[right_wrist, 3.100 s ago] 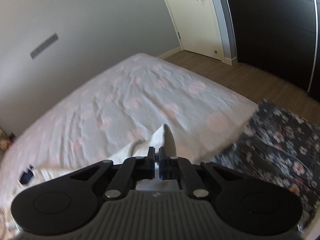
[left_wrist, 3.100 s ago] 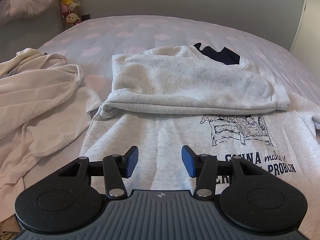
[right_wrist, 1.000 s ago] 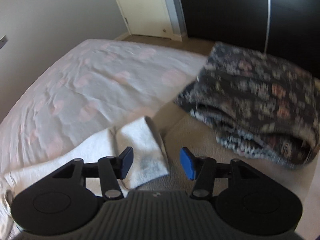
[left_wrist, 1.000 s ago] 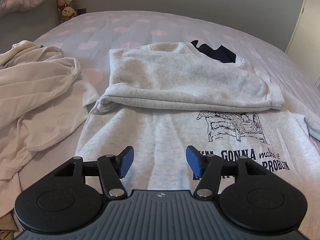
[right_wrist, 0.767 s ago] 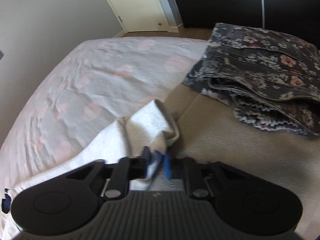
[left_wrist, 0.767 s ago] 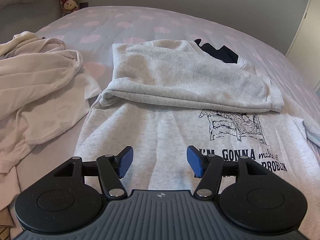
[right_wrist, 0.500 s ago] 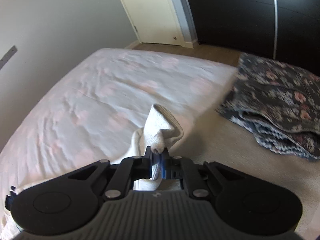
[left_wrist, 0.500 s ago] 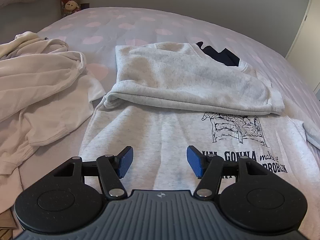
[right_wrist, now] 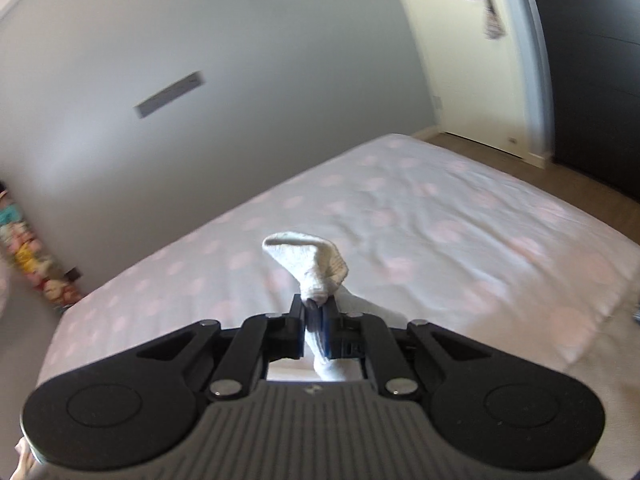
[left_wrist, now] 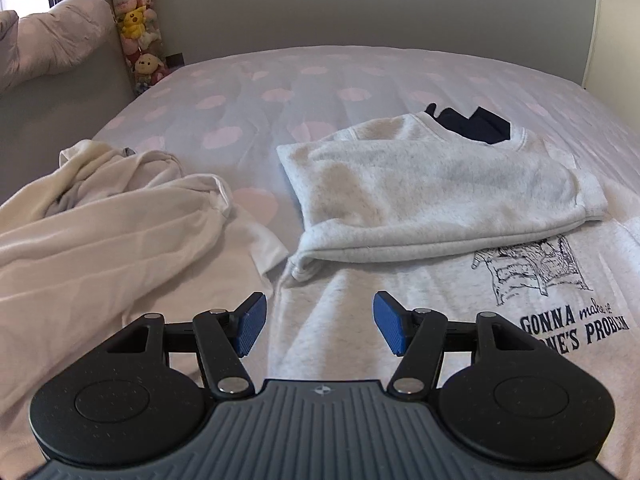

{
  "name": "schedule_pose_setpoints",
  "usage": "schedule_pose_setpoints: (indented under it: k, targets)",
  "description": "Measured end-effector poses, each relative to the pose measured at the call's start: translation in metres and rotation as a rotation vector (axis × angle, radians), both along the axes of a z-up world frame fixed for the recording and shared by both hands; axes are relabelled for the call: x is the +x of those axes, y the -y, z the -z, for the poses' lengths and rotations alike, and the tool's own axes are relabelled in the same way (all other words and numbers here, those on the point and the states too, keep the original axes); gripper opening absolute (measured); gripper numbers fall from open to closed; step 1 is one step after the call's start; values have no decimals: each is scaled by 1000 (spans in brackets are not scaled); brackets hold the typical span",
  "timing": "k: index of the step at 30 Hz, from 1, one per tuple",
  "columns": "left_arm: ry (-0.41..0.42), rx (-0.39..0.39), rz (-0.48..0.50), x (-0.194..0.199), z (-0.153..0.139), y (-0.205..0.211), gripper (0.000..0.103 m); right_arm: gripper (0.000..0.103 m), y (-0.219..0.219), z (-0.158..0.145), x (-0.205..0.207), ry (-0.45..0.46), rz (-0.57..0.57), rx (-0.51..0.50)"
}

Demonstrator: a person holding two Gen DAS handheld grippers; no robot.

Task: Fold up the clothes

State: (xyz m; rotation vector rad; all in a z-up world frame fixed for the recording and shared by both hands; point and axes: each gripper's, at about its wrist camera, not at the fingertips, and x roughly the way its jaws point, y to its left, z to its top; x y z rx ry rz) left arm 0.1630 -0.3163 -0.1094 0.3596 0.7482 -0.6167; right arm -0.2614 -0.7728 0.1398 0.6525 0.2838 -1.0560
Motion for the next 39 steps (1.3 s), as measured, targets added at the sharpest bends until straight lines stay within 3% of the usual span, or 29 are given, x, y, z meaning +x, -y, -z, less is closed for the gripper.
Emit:
schedule_pose_setpoints:
  k: [4,11,17,24,28,33,39]
  targets:
    - [54,-45,-32,18,-2,-19,58,9,-29,-21,66,-13,-107,-41]
    - [2,-79,-60,41,13,-43,59,9,-69,-25,178,-55,-248,-75]
    - [-67,-156,-31,48,16,-49,59,9,-105,33,267,-72,-391,12]
    - [-115,-186,-24,54,22,-49,59,9,-145,129,348,-144,-507,152]
    - [-150,-216,-31,60,26,-51,59,9,-163,176,367,-208,-532,211]
    - [-181,-199,-29,64,35,-48,59,9,-175,217,381,-263,-553,260]
    - [-196,-188,-26,64,38,-43,59,13,-177,230,382,-303,-577,285]
